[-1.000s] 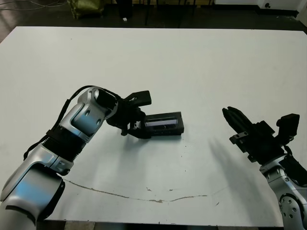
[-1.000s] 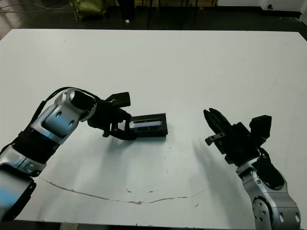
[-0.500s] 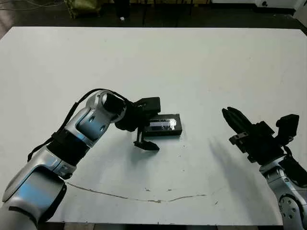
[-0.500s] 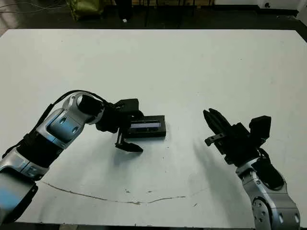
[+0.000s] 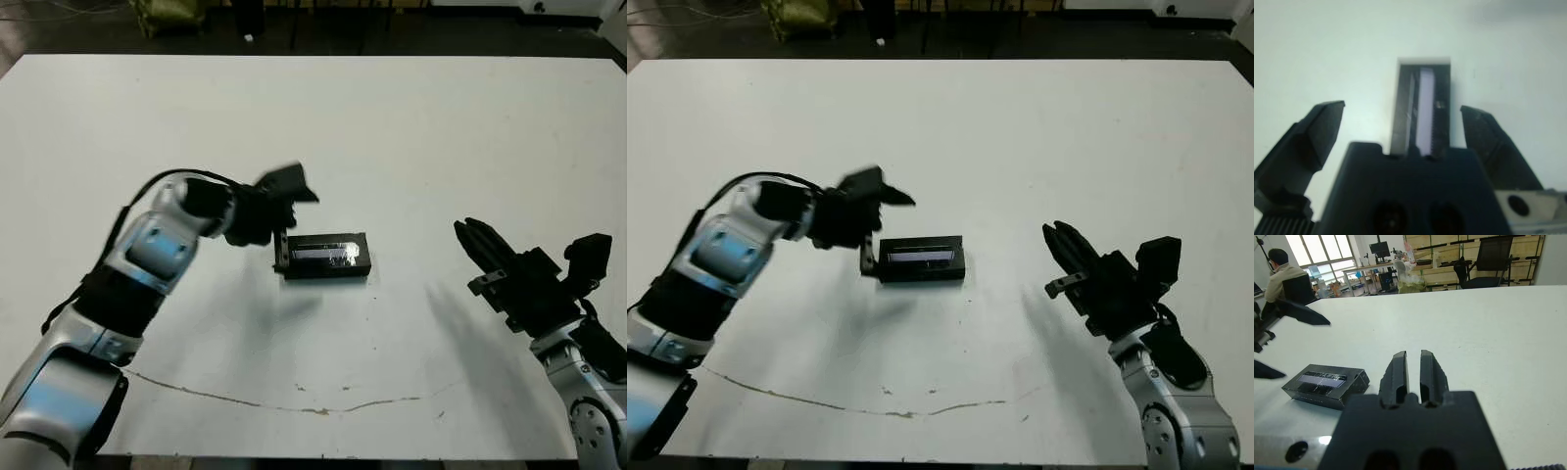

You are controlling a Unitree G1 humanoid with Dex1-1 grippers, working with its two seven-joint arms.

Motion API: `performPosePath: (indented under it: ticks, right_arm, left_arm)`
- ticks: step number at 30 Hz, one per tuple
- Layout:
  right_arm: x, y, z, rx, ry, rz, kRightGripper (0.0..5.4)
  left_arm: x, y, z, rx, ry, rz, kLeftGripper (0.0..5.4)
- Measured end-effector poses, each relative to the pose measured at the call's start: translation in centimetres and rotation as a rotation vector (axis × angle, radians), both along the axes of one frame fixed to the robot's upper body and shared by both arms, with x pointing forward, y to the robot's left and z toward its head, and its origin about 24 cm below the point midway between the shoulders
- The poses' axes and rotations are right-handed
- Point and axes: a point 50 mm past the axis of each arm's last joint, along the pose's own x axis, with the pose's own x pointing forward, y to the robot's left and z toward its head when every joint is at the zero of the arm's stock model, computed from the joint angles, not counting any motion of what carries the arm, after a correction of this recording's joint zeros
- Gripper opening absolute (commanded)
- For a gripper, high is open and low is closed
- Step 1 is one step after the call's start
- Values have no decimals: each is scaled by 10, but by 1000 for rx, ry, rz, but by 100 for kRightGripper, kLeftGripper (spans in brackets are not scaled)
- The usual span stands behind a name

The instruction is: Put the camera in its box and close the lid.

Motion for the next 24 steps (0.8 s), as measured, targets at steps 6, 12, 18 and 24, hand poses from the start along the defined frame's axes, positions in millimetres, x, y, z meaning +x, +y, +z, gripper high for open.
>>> performPosePath:
  ticks: [6,12,18,24]
  right_arm:
    - [0,2,1,0,-5,7,0]
    - [-1,2,1,10,2,15,0]
    - [0,1,-2,14,5,23,0]
    - [1,2,-2,15,6,22,0]
  left_arm:
    - [-10,8,21,-141,-38,-47,539]
    - [-18,14,31,-243,16,-178,539]
    - [-18,13,29,-471,-24,89,477]
    - [-28,-7,-12,-597,-181,476,329]
